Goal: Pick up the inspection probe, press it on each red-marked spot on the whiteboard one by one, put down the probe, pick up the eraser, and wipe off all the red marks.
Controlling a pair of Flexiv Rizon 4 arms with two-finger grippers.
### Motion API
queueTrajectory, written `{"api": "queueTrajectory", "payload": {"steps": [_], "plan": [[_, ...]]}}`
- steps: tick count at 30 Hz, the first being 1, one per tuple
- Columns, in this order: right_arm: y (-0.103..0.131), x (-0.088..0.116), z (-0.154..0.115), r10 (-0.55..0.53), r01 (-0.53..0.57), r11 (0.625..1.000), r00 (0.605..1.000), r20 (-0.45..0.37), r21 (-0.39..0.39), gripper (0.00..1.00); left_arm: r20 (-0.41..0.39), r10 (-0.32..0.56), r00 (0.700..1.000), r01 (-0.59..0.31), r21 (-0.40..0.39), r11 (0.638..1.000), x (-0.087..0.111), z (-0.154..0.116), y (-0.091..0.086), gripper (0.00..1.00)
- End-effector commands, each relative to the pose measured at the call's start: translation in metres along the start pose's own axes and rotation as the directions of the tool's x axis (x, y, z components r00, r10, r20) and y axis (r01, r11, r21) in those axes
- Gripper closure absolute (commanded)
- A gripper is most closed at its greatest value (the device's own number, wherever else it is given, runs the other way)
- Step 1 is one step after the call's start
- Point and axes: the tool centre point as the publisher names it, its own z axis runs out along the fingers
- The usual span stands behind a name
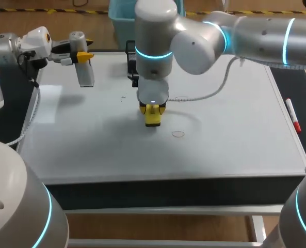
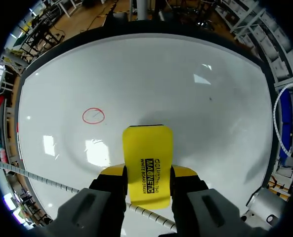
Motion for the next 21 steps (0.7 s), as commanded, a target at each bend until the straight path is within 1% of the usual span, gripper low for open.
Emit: {"api": "queueTrajectory", "payload": {"steps": [1, 10, 15, 21], "plan": [[-0.002, -0.003, 0.006, -0.002, 0.002, 1.0, 1.0, -0.001, 0.013, 1.0, -0.001, -0.001, 1.0, 0.001, -0.001, 1.0, 0.0, 0.0, -0.001, 1.0], [0.0, -0.005, 0.011, -0.012, 0.012, 1.0, 1.0, -0.001, 0.023, 1.0, -0.001, -0.001, 1.0, 0.001, -0.001, 1.0, 0.0, 0.0, -0.001, 1.0], [0.003, -0.001, 0.016, -0.01, 0.01, 1.0, 1.0, 0.0, 0.022, 1.0, -0.001, -0.001, 1.0, 0.001, -0.001, 1.0, 0.0, 0.0, -0.001, 1.0], [0.002, 0.007, 0.016, 0.02, -0.02, 0.999, 1.0, 0.002, 0.026, 1.0, -0.001, -0.001, 1.0, 0.001, -0.001, 1.0, 0.0, 0.0, -0.001, 1.0]]}}
